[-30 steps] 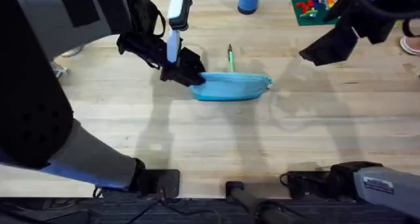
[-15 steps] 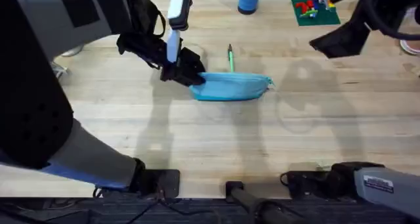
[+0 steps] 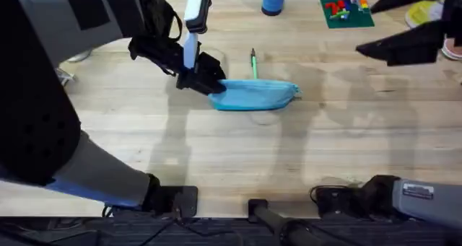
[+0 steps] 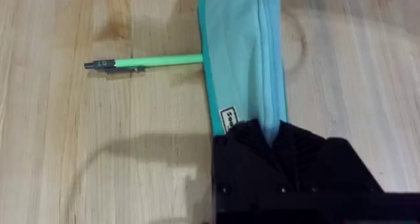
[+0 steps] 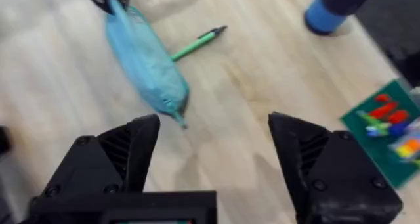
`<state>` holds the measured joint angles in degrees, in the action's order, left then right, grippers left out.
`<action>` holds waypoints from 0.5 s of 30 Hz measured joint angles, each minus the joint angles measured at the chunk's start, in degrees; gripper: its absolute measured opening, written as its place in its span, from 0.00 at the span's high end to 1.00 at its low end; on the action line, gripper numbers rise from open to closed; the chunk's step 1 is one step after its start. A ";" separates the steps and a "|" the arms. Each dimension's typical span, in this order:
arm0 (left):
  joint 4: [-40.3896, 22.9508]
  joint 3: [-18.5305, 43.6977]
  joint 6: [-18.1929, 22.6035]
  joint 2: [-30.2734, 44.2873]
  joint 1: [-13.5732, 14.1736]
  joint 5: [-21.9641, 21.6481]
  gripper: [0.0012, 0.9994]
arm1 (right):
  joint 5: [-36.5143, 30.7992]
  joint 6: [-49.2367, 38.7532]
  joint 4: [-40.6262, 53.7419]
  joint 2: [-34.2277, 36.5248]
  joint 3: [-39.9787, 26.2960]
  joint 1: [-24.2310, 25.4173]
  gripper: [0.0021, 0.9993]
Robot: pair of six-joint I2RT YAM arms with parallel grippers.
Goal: Unzip the bag, pick up the pens from the table one at a time and place them inside, then zip the bag closed.
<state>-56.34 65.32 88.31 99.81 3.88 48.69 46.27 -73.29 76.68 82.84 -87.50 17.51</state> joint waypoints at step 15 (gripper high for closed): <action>0.02 0.00 0.00 0.00 0.00 0.00 0.96 | 3.97 -37.88 14.18 13.64 2.19 1.21 0.00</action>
<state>-56.31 65.32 88.31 99.81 3.88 48.69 50.24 -111.16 90.86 96.48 -85.31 18.72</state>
